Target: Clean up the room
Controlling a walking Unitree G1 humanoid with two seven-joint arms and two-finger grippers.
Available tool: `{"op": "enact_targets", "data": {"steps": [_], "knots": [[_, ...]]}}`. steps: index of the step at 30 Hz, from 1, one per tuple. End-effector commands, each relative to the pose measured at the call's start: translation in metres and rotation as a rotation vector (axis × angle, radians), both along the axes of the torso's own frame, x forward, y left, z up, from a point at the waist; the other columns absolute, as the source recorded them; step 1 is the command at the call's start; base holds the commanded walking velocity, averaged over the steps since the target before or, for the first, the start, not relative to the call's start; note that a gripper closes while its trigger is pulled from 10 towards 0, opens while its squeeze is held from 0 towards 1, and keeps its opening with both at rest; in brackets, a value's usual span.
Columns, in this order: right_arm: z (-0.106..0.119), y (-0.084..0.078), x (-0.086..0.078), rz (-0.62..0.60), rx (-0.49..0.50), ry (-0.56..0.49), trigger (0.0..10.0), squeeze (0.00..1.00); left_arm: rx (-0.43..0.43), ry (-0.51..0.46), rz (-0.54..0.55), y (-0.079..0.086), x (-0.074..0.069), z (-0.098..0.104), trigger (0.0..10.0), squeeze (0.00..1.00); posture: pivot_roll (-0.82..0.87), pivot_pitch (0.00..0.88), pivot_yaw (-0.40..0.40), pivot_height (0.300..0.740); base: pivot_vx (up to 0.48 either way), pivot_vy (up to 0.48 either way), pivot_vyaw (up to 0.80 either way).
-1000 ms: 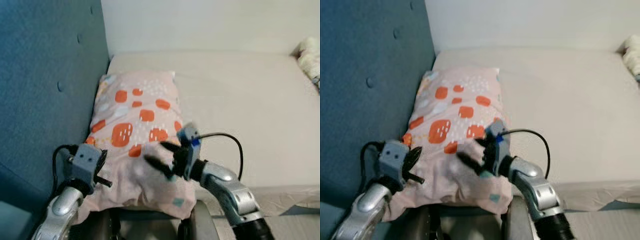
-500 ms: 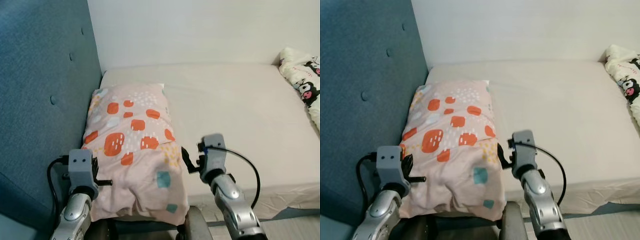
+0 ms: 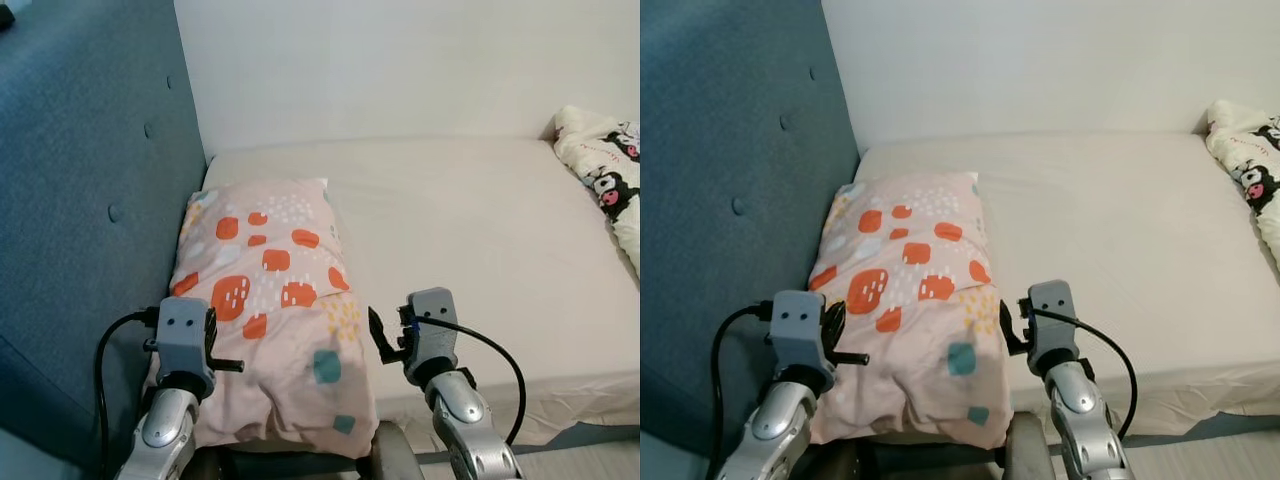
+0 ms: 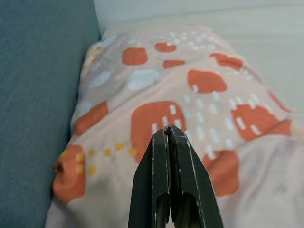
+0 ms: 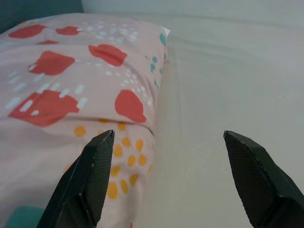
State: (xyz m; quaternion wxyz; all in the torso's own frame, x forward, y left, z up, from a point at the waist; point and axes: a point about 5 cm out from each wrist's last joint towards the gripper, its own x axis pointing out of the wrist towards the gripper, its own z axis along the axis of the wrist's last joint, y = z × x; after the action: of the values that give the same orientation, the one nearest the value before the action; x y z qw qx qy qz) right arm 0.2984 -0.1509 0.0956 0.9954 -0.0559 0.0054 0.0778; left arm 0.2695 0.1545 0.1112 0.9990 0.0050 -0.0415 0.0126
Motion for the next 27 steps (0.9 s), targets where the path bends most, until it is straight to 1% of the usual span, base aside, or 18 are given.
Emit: {"op": "enact_targets", "data": {"steps": [1, 3, 7, 9, 14, 20, 23, 24, 27], "knots": [[-0.008, -0.002, -0.004, -0.019, 0.007, 0.014, 10.0, 0.0, 0.017, 0.007, 0.001, 0.002, -0.002, -0.002, 10.0, 0.0, -0.05, 0.128, -0.022, 0.658, 0.0, 0.0, 0.0], [-0.01, -0.003, -0.005, -0.03, 0.018, 0.021, 10.0, 0.0, 0.023, 0.007, -0.006, 0.001, -0.002, -0.002, 10.0, 0.0, -0.05, 0.128, -0.022, 0.668, 0.0, 0.0, 0.0], [-0.011, -0.003, -0.004, -0.033, 0.02, 0.021, 10.0, 0.0, 0.03, 0.004, -0.004, 0.001, -0.002, -0.002, 10.0, 0.0, -0.05, 0.124, -0.023, 0.673, 0.0, 0.0, 0.0], [-0.011, -0.003, -0.003, -0.034, 0.02, 0.02, 10.0, 0.0, 0.033, 0.016, 0.007, 0.002, -0.001, -0.004, 10.0, 0.0, -0.05, 0.115, -0.024, 0.688, 0.0, 0.0, 0.0], [-0.011, -0.003, -0.002, -0.033, 0.021, 0.021, 10.0, 0.0, 0.041, 0.016, 0.006, 0.002, 0.0, -0.004, 10.0, 0.0, -0.05, 0.109, -0.026, 0.703, 0.0, 0.0, 0.0], [-0.016, 0.0, -0.004, -0.037, 0.035, 0.03, 10.0, 0.0, 0.03, 0.013, -0.023, 0.001, 0.0, -0.006, 10.0, 0.0, -0.04, 0.092, -0.032, 0.738, 0.0, 0.0, 0.0], [-0.016, 0.0, -0.004, -0.039, 0.034, 0.032, 10.0, 0.0, 0.027, 0.018, -0.023, 0.001, -0.001, -0.007, 10.0, 0.0, -0.04, 0.092, -0.032, 0.74, 0.0, 0.0, 0.0], [-0.018, 0.001, -0.004, -0.041, 0.041, 0.041, 10.0, 0.0, 0.032, 0.044, -0.033, 0.0, -0.001, -0.011, 10.0, 0.0, -0.05, 0.087, -0.03, 0.74, 0.0, 0.0, 0.0], [-0.022, 0.002, -0.005, -0.038, 0.06, 0.064, 10.0, 0.0, 0.035, 0.062, -0.043, 0.0, -0.002, -0.014, 10.0, 0.0, -0.05, 0.083, -0.025, 0.74, 0.0, 0.0, 0.0]]}}
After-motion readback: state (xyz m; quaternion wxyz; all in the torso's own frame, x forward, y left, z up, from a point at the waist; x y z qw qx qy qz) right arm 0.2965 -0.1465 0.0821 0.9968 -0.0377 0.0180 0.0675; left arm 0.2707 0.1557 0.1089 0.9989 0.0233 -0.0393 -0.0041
